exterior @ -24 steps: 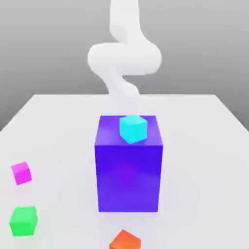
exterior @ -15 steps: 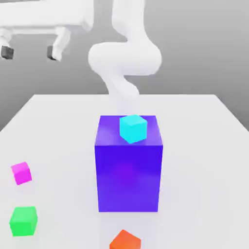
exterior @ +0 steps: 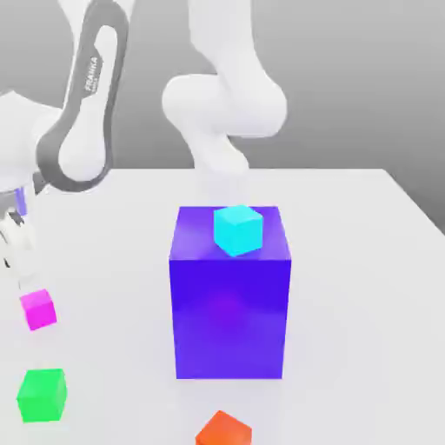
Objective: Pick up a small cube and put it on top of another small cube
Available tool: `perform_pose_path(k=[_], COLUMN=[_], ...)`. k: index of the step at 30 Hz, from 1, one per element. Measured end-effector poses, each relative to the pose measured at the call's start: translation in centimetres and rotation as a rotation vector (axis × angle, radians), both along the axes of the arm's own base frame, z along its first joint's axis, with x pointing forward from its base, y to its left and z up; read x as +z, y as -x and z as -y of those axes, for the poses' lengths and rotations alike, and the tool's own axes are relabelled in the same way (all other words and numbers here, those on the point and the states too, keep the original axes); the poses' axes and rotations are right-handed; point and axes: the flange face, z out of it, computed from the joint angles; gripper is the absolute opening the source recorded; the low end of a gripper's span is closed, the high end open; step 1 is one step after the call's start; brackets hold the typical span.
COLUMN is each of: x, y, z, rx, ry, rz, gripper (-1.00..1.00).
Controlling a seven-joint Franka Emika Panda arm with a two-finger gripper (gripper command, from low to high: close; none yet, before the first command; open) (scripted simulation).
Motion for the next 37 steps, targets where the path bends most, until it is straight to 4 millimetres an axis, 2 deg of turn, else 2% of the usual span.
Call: perform_pose_path(k=[4,5,12,18,20,23,26,29,31,33,34,37], x=[-4.4,-5.2,-5.2,0.4,1.5,2.8,4.2,5.7,4.3,1.8,0.5,0.5], y=[0.4,0.4,0.4,0.3,-2.3,-7.3,-12.4,-17.4,-18.7,-19.0,-19.0,-19.0], z=[0.0,-0.1,-0.1,-0.1,-0.5,-1.8,-3.9,-6.9,-7.7,-7.9,-8.0,-8.0], rx=[-0.006,-0.006,-0.007,-0.007,-0.013,-0.025,-0.037,-0.050,-0.052,-0.052,-0.053,-0.053], ry=[-0.003,-0.004,-0.005,-0.006,-0.006,-0.007,-0.007,-0.007,-0.006,-0.006,-0.006,-0.006], rz=[-0.006,-0.006,-0.006,-0.005,-0.004,-0.004,-0.004,-0.004,-0.004,-0.004,-0.005,-0.005], gripper=[0.00,-1.00,-1.00,-1.00,-1.00,-1.00,-1.00,-1.00,-1.00,-1.00,1.00,1.00])
